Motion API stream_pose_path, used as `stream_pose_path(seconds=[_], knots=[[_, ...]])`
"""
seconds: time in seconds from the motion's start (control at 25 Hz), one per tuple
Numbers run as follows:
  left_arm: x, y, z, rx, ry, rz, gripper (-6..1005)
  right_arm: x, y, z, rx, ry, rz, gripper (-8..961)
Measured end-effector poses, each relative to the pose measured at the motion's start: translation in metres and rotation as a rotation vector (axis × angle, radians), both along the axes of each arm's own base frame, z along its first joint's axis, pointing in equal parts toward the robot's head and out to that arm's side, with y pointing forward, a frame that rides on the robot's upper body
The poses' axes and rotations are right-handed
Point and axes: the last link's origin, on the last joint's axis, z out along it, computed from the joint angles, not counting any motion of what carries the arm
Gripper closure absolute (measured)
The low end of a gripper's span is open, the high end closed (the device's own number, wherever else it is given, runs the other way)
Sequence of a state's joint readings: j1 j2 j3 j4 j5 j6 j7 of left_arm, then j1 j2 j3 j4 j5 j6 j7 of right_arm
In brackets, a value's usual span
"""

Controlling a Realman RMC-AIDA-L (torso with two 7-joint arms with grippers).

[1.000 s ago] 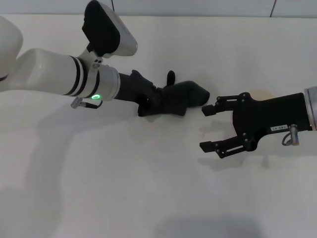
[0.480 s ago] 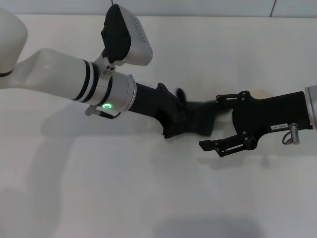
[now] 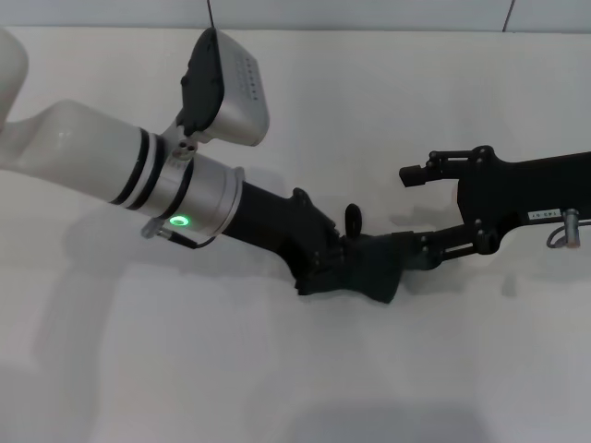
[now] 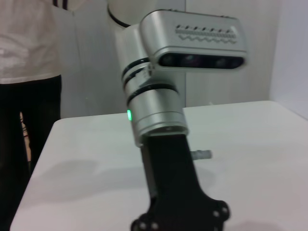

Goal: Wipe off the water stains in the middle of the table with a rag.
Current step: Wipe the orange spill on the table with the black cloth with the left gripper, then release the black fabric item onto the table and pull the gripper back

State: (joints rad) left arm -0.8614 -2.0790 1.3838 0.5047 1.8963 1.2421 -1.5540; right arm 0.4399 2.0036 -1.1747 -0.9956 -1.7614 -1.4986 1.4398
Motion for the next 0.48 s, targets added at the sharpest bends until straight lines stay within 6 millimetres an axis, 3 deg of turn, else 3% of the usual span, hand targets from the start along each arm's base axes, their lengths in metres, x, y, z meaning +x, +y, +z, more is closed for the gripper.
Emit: stream_pose_path(seconds=[0.32, 0.48], knots=[[-0.009, -0.012, 0.013, -0.034, 0.02, -0.004, 890, 0.003, 0.003, 0.003, 0.026, 0.003, -0.011, 110], [-0.026, -0.008, 0.024, 0.017, 0.058, 0.038, 885, 0.004, 0.003, 0.003, 0.026, 0.003, -0.015, 110]])
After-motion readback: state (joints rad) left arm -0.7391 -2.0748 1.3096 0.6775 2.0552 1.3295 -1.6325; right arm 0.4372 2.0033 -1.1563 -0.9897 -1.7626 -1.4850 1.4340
